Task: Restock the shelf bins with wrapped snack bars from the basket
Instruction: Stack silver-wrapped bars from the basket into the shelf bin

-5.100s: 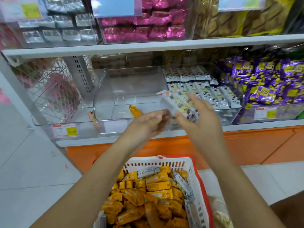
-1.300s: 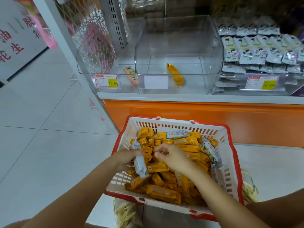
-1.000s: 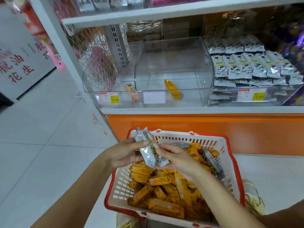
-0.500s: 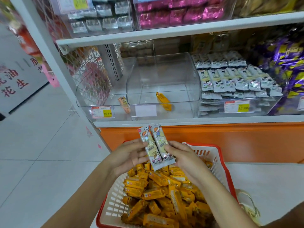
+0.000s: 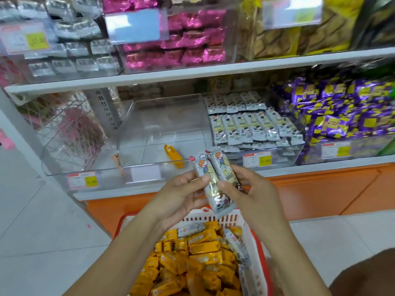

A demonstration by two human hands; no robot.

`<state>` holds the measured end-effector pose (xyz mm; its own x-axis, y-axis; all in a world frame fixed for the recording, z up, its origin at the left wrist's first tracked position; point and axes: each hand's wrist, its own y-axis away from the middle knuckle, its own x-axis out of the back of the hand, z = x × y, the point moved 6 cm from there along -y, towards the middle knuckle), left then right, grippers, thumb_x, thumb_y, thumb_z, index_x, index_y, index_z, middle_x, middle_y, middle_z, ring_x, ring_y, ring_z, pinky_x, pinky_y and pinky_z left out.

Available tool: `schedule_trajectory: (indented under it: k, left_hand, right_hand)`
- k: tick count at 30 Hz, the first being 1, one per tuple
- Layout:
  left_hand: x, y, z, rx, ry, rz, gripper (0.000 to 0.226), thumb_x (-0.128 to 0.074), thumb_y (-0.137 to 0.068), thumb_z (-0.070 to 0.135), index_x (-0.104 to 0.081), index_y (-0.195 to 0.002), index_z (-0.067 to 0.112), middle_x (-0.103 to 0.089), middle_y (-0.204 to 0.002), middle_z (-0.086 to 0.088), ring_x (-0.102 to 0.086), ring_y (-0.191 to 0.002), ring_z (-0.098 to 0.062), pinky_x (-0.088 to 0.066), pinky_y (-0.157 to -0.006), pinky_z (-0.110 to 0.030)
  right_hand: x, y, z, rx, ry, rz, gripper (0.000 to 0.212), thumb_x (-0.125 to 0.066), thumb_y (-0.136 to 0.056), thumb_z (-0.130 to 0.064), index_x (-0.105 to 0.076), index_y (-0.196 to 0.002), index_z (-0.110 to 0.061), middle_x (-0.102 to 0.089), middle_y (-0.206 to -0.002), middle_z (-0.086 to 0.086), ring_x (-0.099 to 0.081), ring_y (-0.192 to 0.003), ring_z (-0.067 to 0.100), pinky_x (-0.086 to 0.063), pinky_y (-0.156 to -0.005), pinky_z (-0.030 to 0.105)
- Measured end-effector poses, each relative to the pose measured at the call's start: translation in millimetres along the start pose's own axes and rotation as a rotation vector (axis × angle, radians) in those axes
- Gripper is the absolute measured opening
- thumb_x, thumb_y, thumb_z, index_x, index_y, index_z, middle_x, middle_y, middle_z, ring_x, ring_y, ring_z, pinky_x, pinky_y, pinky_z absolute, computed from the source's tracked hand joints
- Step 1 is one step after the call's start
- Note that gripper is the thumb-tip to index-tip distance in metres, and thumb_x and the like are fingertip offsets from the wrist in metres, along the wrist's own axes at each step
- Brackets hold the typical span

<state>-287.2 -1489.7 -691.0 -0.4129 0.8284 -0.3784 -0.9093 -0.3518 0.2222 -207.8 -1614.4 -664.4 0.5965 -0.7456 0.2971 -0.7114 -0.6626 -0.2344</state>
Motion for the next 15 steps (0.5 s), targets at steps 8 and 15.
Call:
schedule_trajectory:
  k: [8,15]
  left_hand:
    - [-59.0,-63.7,43.8,-0.014,-0.037,0.051,0.020,-0.057,-0.091,0.015,-0.063,-0.105,0.003,-0.072,-0.087,-0.008,-0.069,-0.077,-0.016,-0.059,-0.067,-0.026]
    - [-62.5,-117.2,88.1,-0.034,-0.233,0.223,0.018,-0.062,-0.090,0.029,-0.064,-0.086,0.011,-0.066,-0.066,-0.001,-0.061,-0.048,-0.008,-0.057,-0.053,-0.024]
  right_hand:
    - [111.3,-60.7,-3.7,-0.056,0.321,0.303,0.041,-0.070,-0.086,-0.029,-0.064,-0.120,-0.006,-0.061,-0.087,0.001,-0.058,-0.081,0.014,-0.047,-0.069,0.025]
    - [160.1,-165.5,13.0,-0.238,0.681,0.321,0.042,-0.065,-0.086,-0.032,-0.049,-0.060,-0.003,-0.048,-0.059,0.017,-0.046,-0.056,0.031,-0.032,-0.047,0.030]
